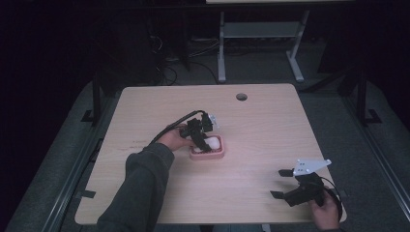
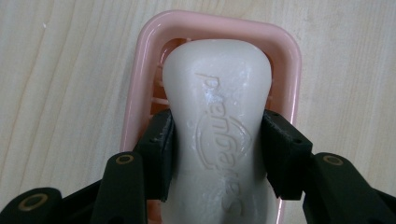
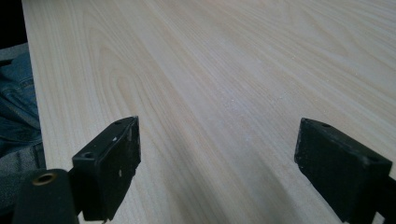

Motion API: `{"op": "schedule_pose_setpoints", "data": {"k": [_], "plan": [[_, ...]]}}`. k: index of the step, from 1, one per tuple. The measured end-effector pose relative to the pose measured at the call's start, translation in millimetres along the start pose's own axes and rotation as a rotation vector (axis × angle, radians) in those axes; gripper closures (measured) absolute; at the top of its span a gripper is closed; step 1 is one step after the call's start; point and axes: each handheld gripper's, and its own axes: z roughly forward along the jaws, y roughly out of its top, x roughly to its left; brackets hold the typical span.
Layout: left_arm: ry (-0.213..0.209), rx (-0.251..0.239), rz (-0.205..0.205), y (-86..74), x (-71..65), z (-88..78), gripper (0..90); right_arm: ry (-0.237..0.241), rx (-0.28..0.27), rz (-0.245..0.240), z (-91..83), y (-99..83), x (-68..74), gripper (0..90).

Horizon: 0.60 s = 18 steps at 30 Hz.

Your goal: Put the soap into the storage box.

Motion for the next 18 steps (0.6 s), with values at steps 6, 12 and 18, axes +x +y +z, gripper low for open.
{"op": "schedule_pose_setpoints", "data": {"k": [6, 12, 18], "plan": [[0.002, -0.002, 0.002, 0.0, 1.6, 0.5, 49.3, 0.0, -0.002, -0.003, -0.1, -0.2, -0.4, 14.2], [0.016, 0.007, 0.01, 0.5, 0.3, 1.3, 49.2, 0.0, -0.001, 0.0, -0.2, 0.1, 0.1, 14.1], [0.022, 0.011, 0.015, 1.0, -0.9, 1.2, 49.1, 0.0, -0.001, 0.0, -0.1, 0.3, 0.3, 14.2]]}}
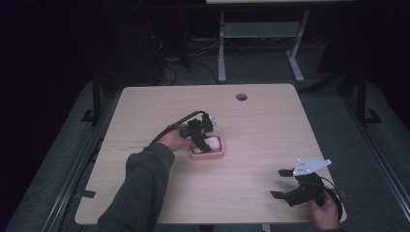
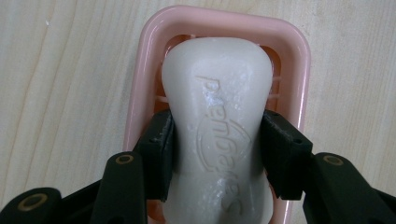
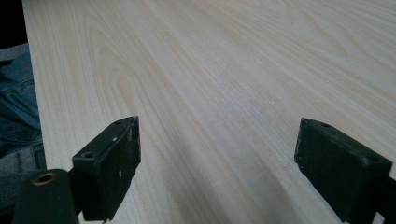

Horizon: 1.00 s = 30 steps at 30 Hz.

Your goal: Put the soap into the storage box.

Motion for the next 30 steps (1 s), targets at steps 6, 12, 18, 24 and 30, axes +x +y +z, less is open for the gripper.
{"op": "schedule_pose_setpoints", "data": {"k": [6, 12, 18, 24, 30], "plan": [[0.003, -0.005, 0.002, 0.1, -0.7, -0.7, 48.2, 0.002, 0.0, -0.006, 0.9, 0.7, 0.1, 14.2], [0.007, -0.023, -0.007, -0.4, -2.2, -3.9, 44.7, 0.003, 0.002, -0.004, 1.3, 1.1, 0.0, 14.2], [0.011, -0.034, -0.004, -2.9, -2.3, -6.8, 44.4, 0.004, 0.002, -0.003, 1.8, 1.3, -0.1, 14.2], [0.024, -0.044, 0.004, -3.9, -5.2, -9.4, 43.8, 0.003, 0.002, 0.002, 1.3, 0.7, -0.4, 14.2], [0.038, -0.061, -0.001, -6.4, -6.4, -14.9, 43.1, 0.002, 0.003, 0.003, 1.3, 0.7, -0.4, 14.1]]}}
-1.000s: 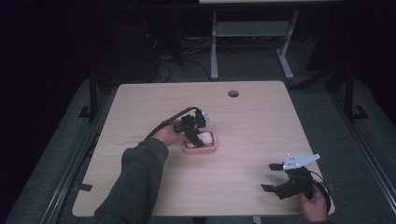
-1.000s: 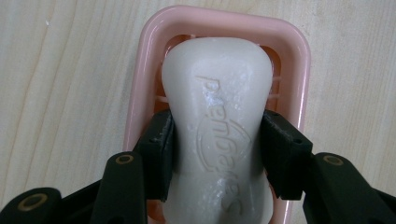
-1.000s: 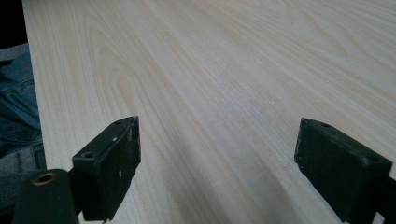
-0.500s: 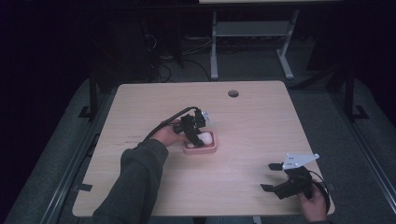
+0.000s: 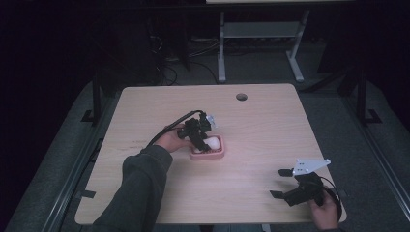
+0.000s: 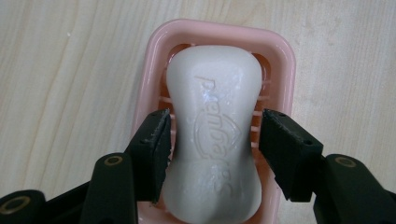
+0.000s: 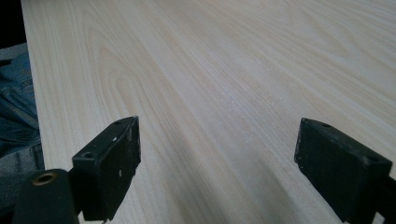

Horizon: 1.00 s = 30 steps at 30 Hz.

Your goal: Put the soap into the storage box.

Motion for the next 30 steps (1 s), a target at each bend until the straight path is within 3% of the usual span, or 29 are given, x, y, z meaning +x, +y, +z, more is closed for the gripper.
{"op": "schedule_pose_setpoints", "data": {"k": [12, 30], "plan": [[0.012, -0.052, -0.032, -11.4, -4.7, -18.5, 40.1, -0.002, -0.001, 0.0, 0.1, 0.4, 0.2, 14.1], [0.035, -0.064, -0.046, -26.7, -19.1, -30.5, 33.7, -0.014, 0.001, -0.004, 1.4, 2.1, 1.6, 14.2]]}}
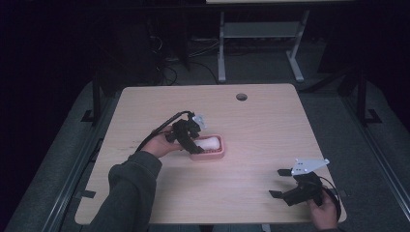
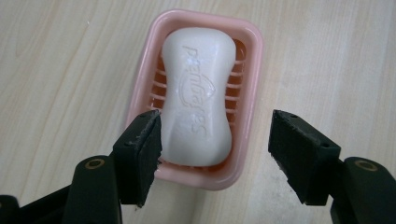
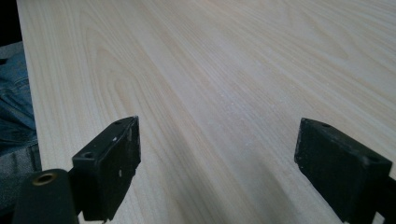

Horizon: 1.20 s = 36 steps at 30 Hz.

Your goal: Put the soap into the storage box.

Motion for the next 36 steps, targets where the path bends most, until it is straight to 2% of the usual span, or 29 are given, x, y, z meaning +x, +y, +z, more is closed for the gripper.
{"op": "schedule_pose_setpoints", "data": {"k": [5, 10, 19, 28, 31, 36], "plan": [[-0.003, 0.016, -0.01, -7.3, -2.4, 0.3, 32.4, -0.003, 0.0, 0.003, 0.3, 0.4, 0.0, 14.2], [0.002, -0.005, -0.016, -14.1, -5.7, -4.0, 32.2, -0.007, 0.002, 0.001, 0.7, 1.1, 0.1, 14.1], [0.017, -0.007, 0.002, -19.0, -14.4, -10.9, 31.5, -0.02, -0.003, 0.013, 0.7, 1.1, -0.6, 14.2], [0.017, -0.013, -0.004, -31.3, -19.1, -16.8, 31.3, -0.019, 0.006, 0.017, 1.2, 0.7, -1.0, 14.1], [0.022, 0.001, -0.004, -34.1, -21.0, -18.2, 30.1, -0.019, 0.008, 0.02, 2.1, 0.8, -0.7, 14.2], [0.023, -0.026, 0.003, -37.3, -28.1, -21.3, 30.0, -0.021, 0.016, 0.017, 3.9, 2.0, 0.1, 14.1]]}}
